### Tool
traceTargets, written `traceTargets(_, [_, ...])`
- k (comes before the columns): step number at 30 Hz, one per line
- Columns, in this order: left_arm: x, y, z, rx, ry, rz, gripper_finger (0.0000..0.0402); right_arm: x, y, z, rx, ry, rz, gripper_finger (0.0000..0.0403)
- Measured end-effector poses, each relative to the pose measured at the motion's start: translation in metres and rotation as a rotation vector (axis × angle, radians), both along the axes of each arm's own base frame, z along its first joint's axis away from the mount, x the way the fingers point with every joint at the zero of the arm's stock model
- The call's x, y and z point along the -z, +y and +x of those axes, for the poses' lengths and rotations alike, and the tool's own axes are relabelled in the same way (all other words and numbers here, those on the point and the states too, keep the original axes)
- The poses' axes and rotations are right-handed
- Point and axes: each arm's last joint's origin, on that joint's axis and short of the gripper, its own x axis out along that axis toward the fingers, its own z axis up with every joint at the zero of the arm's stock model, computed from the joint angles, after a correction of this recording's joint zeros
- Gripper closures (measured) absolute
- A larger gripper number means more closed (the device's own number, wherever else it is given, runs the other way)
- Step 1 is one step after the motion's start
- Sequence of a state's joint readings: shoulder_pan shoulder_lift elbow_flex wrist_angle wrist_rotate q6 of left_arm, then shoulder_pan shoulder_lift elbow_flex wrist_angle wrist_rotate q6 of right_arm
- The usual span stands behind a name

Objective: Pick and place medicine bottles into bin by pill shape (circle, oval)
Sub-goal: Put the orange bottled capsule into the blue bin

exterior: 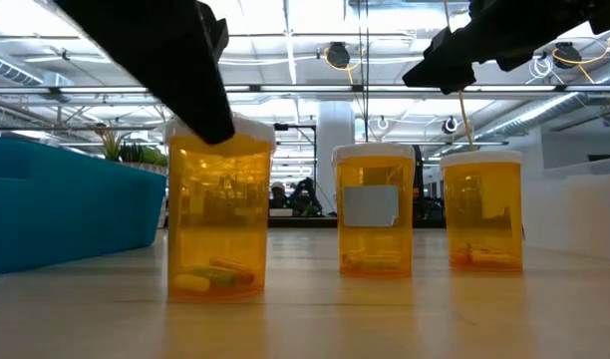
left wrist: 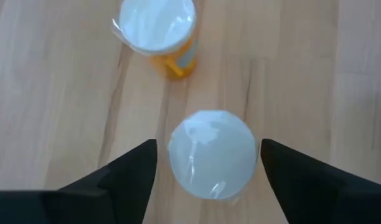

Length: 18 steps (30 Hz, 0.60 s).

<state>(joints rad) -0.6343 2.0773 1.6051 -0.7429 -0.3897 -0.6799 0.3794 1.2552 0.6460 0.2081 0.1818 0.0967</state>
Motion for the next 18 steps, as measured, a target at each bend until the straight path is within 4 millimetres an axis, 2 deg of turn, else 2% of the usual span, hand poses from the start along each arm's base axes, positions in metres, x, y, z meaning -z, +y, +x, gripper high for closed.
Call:
traceTargets(9, [-0.001, -0.003, -0.002, -0.005, -0.002, -0.002, 0.0116, 0.0, 0.0, 0.0, -0.019, -0.003, -0.038, 0.0191])
traceTargets(15, [0.003, 0.006, 0.004, -0.051, -0.003, 0.009, 0.0096, 0.0, 0.0, 0.0, -0.034, -0.008, -0.067, 0.0191])
traceTargets(18, [0.004, 0.009, 0.008, -0.046, 0.009, -0.015, 0.0099, 0.0, 0.0, 0.0, -0.039, -0.01, -0.077, 0.0191])
